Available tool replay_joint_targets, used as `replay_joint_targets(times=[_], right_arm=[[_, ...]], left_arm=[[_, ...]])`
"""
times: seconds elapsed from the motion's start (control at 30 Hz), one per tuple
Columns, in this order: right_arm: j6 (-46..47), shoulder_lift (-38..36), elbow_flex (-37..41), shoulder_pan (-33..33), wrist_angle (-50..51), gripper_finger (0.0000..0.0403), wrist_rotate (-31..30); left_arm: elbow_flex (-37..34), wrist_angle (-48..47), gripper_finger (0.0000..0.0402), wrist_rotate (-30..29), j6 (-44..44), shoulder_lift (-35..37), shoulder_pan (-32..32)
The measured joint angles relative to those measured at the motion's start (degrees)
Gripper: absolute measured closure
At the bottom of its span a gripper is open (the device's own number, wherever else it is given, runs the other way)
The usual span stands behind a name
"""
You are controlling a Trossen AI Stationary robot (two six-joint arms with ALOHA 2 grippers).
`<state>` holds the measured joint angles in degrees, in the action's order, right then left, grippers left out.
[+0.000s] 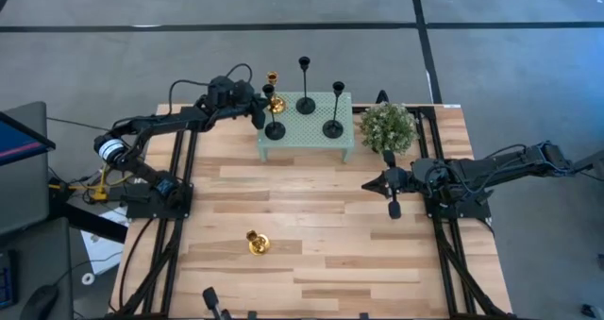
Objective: Pick & Place candle stick holders
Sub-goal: Put the top gold candle holder on the shelf
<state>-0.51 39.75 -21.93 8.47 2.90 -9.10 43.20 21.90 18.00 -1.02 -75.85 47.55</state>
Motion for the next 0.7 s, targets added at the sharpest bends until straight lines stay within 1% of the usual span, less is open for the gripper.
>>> replay_joint_targets(times=[0.17, 0.3, 0.7], right_arm=[[-0.02, 0.00, 0.00, 0.00, 0.00, 0.0403, 0.00], [-0.01, 0.00, 0.00, 0.00, 0.00, 0.0403, 0.00], [-0.03, -0.01, 0.00, 0.00, 0.00, 0.0403, 0.00]], left_arm=[[0.00, 0.31, 0.0400, -0.12, 0.00, 0.00, 0.00], [0.00, 0.55, 0.0400, -1.99, 0.02, 0.00, -0.02], [0.00, 1.48, 0.0401, -2.12, 1.14, 0.00, -0.66]])
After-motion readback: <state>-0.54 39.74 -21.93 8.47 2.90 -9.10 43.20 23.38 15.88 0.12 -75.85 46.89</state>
